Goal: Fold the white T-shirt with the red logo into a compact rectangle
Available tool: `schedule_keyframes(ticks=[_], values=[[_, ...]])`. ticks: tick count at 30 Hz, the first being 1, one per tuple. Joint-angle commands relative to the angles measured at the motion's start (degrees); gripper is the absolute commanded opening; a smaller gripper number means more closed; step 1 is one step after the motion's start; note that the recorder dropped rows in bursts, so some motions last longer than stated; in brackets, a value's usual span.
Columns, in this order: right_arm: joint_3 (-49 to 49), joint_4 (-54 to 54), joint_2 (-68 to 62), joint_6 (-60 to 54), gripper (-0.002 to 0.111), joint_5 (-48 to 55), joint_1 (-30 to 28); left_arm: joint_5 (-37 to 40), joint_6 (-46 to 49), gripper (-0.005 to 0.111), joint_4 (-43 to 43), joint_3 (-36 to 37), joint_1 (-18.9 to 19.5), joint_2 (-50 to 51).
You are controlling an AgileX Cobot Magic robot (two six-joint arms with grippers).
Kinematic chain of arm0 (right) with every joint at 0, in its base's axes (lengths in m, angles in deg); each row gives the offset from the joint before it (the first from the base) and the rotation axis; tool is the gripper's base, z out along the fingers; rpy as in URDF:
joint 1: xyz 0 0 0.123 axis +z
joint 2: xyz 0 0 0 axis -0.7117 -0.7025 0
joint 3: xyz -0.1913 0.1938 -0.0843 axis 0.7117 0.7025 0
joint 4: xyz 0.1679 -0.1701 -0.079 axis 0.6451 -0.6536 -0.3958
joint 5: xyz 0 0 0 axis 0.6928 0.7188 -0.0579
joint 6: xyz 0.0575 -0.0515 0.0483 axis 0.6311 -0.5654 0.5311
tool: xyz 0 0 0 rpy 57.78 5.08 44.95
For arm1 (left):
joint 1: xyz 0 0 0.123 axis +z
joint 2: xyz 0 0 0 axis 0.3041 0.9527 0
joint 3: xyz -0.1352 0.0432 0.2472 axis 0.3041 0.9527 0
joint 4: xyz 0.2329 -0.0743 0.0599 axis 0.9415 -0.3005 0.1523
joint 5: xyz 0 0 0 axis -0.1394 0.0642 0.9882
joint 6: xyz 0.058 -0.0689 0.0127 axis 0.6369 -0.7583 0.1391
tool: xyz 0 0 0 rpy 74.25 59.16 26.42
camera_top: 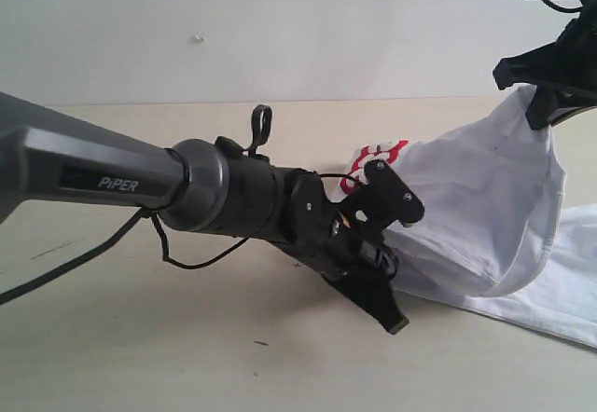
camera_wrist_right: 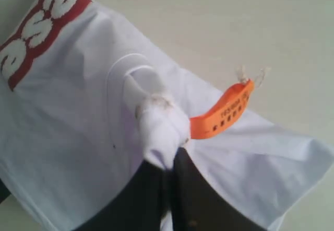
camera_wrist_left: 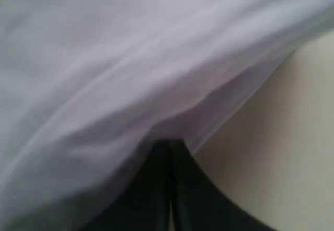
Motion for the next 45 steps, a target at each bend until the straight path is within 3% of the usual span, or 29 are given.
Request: schedule_keyframes(ticks=[1, 9, 18, 24, 28, 34, 38, 41, 45], values=[[-0.38, -0.71, 1.31, -0.54, 0.000, -0.64, 0.03, 2.64, -3.51, 0.000, 0.74, -0.30, 3.00, 0.62], [-0.38, -4.07, 2.73, -0.05, 0.000, -0.28, 0.03, 6.52, -6.72, 0.000, 0.88, -0.30, 6.04, -3.66], [-0.38, -4.93, 7.31, 1.41, 0.000, 2.92, -0.59, 8.79, -8.76, 0.000, 1.50, 1.45, 12.57, -4.32], [-0.38, -4.51, 13.42, 1.57, 0.000, 1.92, -0.59, 8.16, -8.49, 0.000, 1.87, 1.56, 12.54, -7.25], [1.11, -4.63, 12.12, 1.88, 0.000, 7.48, -0.59, 7.66, -8.49, 0.000, 1.92, 1.56, 12.66, -9.51], [4.44, -18.02, 9.31, 12.17, 0.000, 9.37, -0.59, 7.65, -8.49, 0.000, 2.15, 1.56, 12.75, -13.07], [4.44, -18.21, 9.17, 12.15, 0.001, 9.31, -0.59, 7.12, -8.49, 0.000, 2.15, 1.56, 12.75, -14.61], [4.44, -18.09, 9.08, 11.89, 0.013, 8.37, -0.59, 7.12, -8.70, 0.000, 2.15, 1.56, 12.75, -15.10], [4.44, -20.25, 9.08, 13.49, 0.045, 7.25, -0.59, 7.46, -8.70, 0.000, 2.15, 1.56, 12.75, -15.20]])
